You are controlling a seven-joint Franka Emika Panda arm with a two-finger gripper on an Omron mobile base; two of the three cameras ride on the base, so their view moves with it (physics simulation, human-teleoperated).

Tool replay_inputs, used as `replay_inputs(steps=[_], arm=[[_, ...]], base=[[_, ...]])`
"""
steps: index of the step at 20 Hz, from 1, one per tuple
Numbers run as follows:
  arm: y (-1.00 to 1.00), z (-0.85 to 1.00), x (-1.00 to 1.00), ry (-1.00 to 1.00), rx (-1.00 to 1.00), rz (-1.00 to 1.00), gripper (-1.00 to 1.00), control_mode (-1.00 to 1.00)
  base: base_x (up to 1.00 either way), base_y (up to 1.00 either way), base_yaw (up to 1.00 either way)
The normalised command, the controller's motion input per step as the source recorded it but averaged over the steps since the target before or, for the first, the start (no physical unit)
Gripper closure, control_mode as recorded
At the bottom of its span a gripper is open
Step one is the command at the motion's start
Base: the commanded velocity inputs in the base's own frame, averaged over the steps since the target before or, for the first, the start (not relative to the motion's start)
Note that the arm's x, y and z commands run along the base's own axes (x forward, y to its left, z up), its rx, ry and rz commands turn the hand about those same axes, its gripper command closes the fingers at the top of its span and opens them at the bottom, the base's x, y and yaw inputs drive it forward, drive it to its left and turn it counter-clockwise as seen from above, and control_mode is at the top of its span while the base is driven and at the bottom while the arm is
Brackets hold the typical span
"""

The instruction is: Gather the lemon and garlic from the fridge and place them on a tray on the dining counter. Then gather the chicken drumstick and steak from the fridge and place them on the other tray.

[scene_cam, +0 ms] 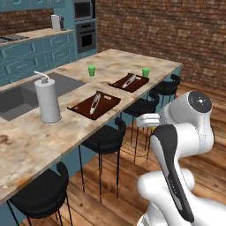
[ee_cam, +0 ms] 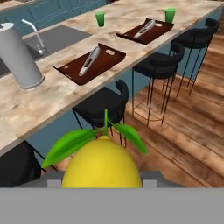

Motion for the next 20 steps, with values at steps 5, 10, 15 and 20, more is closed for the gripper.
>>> replay_inputs(steps=[5, 10, 15, 20], arm=[[0.0, 0.0, 0.0, 0.0, 0.0, 0.0, 1.0, 1.0], [0.0, 0.0, 0.0, 0.0, 0.0, 0.0, 1.0, 1.0], [0.0, 0.0, 0.0, 0.0, 0.0, 0.0, 1.0, 1.0], [0.0, 0.0, 0.0, 0.0, 0.0, 0.0, 1.0, 1.0]], base=[[0.36, -0.77, 0.31], [0.42, -0.76, 0.31], [0.44, -0.75, 0.31], [0.44, -0.72, 0.32]])
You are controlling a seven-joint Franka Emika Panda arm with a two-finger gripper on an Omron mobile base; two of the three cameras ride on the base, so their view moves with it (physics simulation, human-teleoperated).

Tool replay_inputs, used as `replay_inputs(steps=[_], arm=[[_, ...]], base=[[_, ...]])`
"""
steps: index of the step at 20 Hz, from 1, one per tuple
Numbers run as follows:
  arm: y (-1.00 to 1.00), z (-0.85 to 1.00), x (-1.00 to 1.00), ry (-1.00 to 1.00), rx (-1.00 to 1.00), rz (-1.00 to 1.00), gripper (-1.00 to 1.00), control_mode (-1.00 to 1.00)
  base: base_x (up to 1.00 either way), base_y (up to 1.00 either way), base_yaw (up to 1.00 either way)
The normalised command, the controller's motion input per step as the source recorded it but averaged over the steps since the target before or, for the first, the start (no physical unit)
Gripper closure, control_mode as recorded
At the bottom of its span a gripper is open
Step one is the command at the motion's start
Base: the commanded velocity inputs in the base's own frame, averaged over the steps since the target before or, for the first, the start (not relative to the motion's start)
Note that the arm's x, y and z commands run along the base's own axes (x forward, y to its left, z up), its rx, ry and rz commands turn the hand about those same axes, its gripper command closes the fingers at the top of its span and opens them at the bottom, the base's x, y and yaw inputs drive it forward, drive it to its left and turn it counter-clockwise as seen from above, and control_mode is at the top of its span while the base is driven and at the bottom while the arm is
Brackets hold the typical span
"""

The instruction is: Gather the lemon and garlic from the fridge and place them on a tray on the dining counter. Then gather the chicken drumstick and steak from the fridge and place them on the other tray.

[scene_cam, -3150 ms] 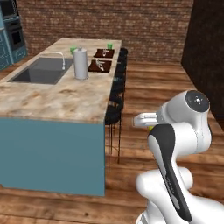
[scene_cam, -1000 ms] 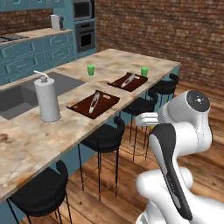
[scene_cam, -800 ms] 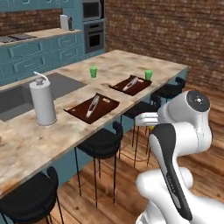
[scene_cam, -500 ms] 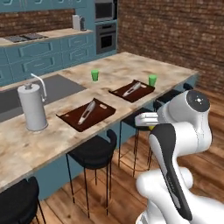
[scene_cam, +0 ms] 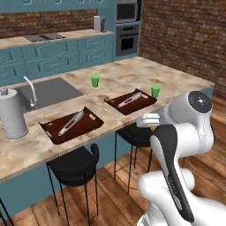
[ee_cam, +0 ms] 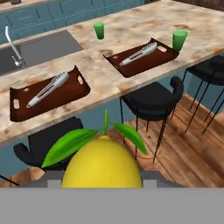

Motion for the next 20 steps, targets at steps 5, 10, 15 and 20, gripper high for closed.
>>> replay_inputs(steps=[5, 10, 15, 20], arm=[[0.0, 0.0, 0.0, 0.0, 0.0, 0.0, 1.0, 1.0], [0.0, 0.0, 0.0, 0.0, 0.0, 0.0, 1.0, 1.0], [0.0, 0.0, 0.0, 0.0, 0.0, 0.0, 1.0, 1.0], [0.0, 0.0, 0.0, 0.0, 0.0, 0.0, 1.0, 1.0]], base=[[0.44, -0.7, 0.33], [0.52, -0.62, 0.34], [0.66, -0.4, 0.36], [0.59, -0.35, 0.39]])
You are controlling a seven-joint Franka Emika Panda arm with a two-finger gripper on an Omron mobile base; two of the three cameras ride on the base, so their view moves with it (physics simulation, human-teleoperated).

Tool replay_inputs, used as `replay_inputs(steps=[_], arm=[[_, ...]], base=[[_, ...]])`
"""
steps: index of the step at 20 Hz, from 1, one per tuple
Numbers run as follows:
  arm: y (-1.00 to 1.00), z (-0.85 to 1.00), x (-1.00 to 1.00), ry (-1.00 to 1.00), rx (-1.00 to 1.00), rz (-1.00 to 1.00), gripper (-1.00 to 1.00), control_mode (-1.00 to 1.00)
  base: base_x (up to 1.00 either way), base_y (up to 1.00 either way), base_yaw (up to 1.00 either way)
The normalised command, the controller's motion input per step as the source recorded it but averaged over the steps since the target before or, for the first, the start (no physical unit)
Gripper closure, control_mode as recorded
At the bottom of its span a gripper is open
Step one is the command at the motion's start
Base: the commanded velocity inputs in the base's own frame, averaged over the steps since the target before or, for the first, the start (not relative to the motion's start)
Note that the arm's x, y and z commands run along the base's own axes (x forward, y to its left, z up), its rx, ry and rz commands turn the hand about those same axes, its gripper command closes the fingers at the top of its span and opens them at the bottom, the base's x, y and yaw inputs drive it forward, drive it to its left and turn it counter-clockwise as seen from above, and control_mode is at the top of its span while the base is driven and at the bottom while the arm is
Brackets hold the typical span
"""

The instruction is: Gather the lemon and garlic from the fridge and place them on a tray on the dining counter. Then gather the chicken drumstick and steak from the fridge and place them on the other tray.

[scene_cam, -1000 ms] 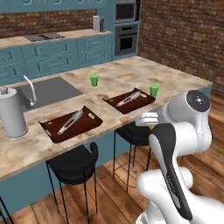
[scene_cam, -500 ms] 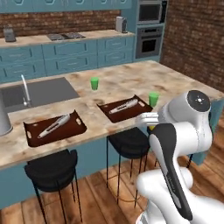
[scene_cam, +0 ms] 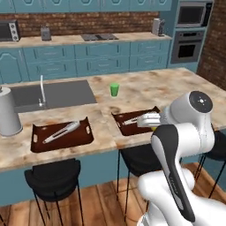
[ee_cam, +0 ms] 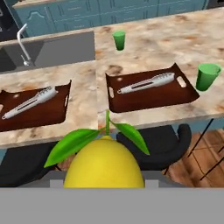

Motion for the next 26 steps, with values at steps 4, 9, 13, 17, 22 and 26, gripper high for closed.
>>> replay_inputs(steps=[4, 9, 13, 17, 22, 26], arm=[[0.0, 0.0, 0.0, 0.0, 0.0, 0.0, 1.0, 1.0], [0.0, 0.0, 0.0, 0.0, 0.0, 0.0, 1.0, 1.0], [0.0, 0.0, 0.0, 0.0, 0.0, 0.0, 1.0, 1.0], [-0.1, 0.0, 0.13, 0.02, 0.02, 0.0, 1.0, -1.0], [-0.55, -0.05, 0.66, 0.12, 0.06, 0.03, 1.0, -1.0], [-0.46, -0.3, 0.56, 0.22, 0.0, 0.02, 1.0, -1.0]], base=[[0.51, -0.37, 0.37], [0.51, -0.37, 0.18], [0.56, -0.37, 0.05], [0.38, -0.33, 0.0], [0.0, 0.0, 0.0], [0.0, 0.0, 0.0]])
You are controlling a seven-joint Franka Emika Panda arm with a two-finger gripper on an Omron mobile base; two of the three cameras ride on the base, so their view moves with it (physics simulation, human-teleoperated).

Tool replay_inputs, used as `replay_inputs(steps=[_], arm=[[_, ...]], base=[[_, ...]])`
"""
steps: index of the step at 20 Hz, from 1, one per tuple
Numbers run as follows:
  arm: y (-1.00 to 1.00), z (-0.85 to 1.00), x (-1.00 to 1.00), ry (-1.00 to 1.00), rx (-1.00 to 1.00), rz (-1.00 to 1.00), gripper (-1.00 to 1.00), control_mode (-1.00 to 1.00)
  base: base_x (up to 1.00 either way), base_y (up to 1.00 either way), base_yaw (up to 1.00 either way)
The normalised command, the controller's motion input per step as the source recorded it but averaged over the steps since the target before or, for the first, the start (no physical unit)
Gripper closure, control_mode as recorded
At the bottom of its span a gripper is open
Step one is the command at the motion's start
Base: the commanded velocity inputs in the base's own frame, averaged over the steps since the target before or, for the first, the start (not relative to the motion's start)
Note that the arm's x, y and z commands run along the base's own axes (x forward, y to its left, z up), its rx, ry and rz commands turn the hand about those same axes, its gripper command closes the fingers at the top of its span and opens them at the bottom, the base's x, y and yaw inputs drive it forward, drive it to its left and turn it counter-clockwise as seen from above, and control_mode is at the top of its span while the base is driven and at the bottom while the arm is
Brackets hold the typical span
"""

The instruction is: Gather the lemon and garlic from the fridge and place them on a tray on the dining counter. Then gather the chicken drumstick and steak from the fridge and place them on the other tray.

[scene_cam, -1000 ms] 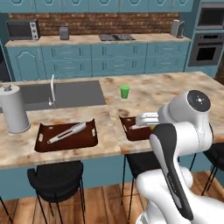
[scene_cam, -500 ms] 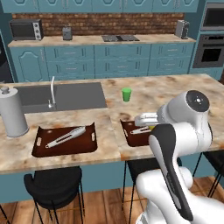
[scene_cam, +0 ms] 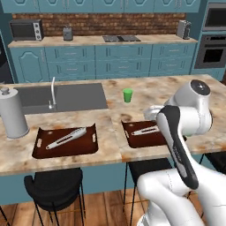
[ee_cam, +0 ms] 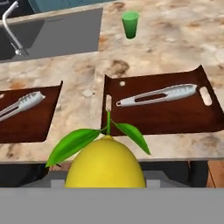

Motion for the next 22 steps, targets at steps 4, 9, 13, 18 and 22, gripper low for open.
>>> replay_inputs(steps=[4, 9, 13, 18, 22], arm=[[-0.5, -0.46, 0.33, 0.19, 0.0, 0.0, 1.0, -1.0], [-0.3, -0.46, 0.52, 0.16, -0.01, -0.05, 1.0, -1.0], [-0.02, -0.45, 0.74, 0.17, 0.0, -0.02, 1.0, -1.0], [0.0, -0.41, 0.77, 0.15, 0.0, -0.04, 1.0, -1.0], [0.01, -0.35, 0.74, 0.11, 0.0, -0.13, 1.0, -1.0]], base=[[0.0, 0.0, 0.0], [0.0, 0.0, 0.0], [0.0, 0.0, 0.0], [0.0, 0.0, 0.0], [0.0, 0.0, 0.0]])
